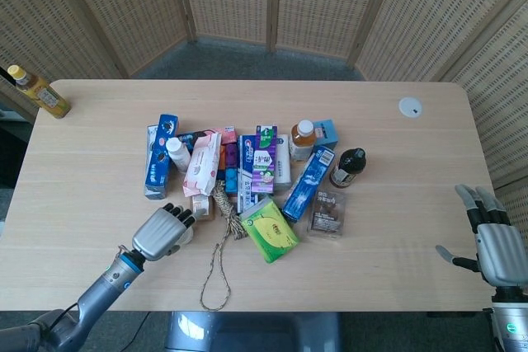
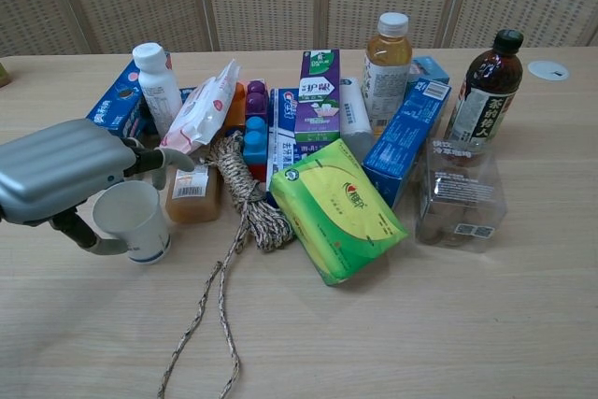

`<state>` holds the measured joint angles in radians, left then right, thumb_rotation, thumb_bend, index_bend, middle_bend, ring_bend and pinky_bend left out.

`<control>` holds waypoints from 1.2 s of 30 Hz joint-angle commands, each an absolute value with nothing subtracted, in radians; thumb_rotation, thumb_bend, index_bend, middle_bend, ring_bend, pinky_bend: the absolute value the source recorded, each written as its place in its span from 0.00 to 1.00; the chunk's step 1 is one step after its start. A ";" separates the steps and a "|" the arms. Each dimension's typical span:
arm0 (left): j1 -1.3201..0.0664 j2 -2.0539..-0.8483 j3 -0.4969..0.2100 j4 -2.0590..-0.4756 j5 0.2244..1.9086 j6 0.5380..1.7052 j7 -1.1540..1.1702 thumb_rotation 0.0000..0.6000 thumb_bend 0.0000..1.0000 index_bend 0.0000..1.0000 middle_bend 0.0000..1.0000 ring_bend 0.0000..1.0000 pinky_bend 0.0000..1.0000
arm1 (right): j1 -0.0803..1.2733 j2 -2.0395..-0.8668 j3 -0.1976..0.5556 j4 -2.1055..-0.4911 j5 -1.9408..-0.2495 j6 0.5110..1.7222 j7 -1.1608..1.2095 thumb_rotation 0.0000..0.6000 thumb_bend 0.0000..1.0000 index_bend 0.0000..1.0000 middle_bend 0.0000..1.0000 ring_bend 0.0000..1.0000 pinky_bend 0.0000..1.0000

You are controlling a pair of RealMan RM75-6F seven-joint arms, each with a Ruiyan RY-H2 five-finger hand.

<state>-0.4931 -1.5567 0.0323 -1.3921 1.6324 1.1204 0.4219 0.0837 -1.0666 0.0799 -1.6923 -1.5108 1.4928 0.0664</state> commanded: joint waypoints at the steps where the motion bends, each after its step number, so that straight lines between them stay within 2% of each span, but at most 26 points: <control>1: -0.493 -1.571 0.036 -1.374 1.629 1.117 0.425 1.00 0.00 0.25 0.46 0.41 0.46 | 0.082 -1.064 0.081 -1.693 -1.512 1.497 0.070 1.00 0.00 0.00 0.00 0.00 0.00; 11: -0.496 -1.591 0.034 -1.362 1.635 1.138 0.430 1.00 0.00 0.36 0.55 0.45 0.47 | 0.084 -1.063 0.085 -1.686 -1.504 1.492 0.081 1.00 0.00 0.00 0.00 0.00 0.00; 16: -0.490 -1.585 0.040 -1.363 1.653 1.167 0.425 1.00 0.00 0.47 0.66 0.55 0.53 | 0.083 -1.062 0.084 -1.686 -1.505 1.492 0.083 1.00 0.00 0.00 0.00 0.00 0.00; 21: -0.489 -1.573 0.041 -1.378 1.652 1.174 0.413 1.00 0.00 0.47 0.66 0.55 0.53 | 0.081 -1.062 0.083 -1.689 -1.508 1.496 0.079 1.00 0.00 0.00 0.00 0.00 0.00; 27: -0.492 -1.503 0.024 -1.495 1.682 1.224 0.419 1.00 0.00 0.46 0.65 0.55 0.53 | 0.083 -1.064 0.083 -1.687 -1.503 1.490 0.075 1.00 0.00 0.00 0.00 0.00 0.00; 36: -0.489 -1.333 -0.035 -1.752 1.727 1.316 0.470 1.00 0.00 0.45 0.63 0.55 0.53 | 0.081 -1.060 0.082 -1.692 -1.507 1.495 0.078 1.00 0.00 0.00 0.00 0.00 0.00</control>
<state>-0.4902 -1.3857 -0.0086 -1.6902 1.7101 1.2832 0.4470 0.0807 -1.0601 0.0819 -1.6919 -1.5072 1.4947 0.0782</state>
